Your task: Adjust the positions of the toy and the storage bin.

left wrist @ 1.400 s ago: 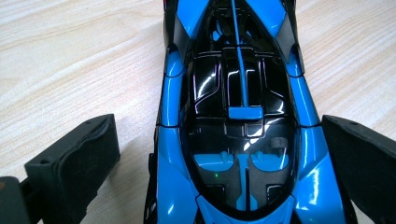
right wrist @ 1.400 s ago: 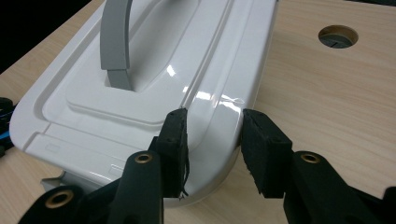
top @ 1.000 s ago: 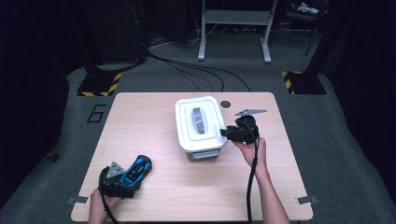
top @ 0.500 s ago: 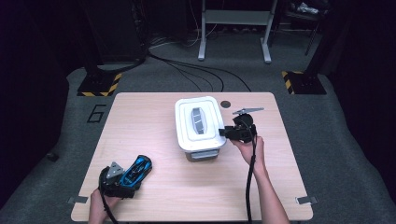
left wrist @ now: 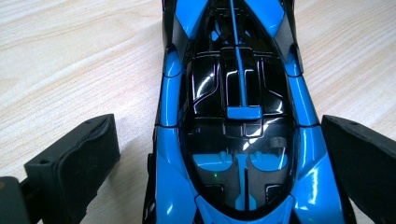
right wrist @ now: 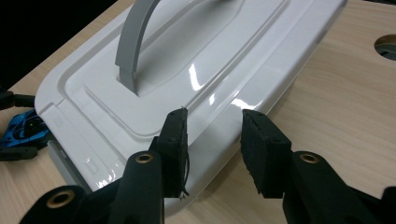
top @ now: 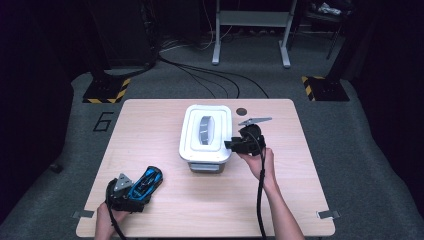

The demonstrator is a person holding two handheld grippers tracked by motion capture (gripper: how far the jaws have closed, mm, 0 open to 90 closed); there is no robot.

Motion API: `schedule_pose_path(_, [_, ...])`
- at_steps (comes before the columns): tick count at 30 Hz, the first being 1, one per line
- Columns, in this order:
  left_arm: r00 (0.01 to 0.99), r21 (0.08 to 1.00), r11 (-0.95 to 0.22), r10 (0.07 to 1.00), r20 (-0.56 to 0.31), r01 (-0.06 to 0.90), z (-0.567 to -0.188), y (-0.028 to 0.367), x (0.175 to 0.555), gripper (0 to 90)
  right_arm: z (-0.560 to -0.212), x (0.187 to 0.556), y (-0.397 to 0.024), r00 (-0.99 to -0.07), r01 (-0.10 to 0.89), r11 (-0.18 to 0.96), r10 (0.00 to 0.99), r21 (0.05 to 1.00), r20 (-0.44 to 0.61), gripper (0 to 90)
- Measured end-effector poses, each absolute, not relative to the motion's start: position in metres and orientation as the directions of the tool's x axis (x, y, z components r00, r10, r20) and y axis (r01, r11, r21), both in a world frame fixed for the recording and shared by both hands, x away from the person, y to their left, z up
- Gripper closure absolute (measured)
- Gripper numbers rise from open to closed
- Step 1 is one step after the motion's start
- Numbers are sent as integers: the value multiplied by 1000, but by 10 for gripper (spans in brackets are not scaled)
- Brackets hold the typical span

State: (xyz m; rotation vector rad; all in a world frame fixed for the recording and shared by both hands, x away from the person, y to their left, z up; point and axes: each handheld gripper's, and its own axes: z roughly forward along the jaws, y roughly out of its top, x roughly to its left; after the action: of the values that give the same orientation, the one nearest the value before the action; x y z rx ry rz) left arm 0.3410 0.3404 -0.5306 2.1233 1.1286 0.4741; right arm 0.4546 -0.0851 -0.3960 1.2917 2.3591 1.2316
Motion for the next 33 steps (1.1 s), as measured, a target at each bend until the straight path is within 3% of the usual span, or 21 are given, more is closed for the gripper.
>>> schedule_pose_path(14, [562,707,-401,827,6,583,-530,341,341,1,-394,460,-71,-604,596,272,772,756,199,595])
schedule_pose_path(23, [562,710,-400,827,8,579,-531,340,341,1,-398,481,-74,-575,634,229,778,738,253,599])
schedule_pose_path(33, [561,717,-398,828,12,572,-532,340,341,1,-401,472,-69,-593,643,215,747,735,301,611])
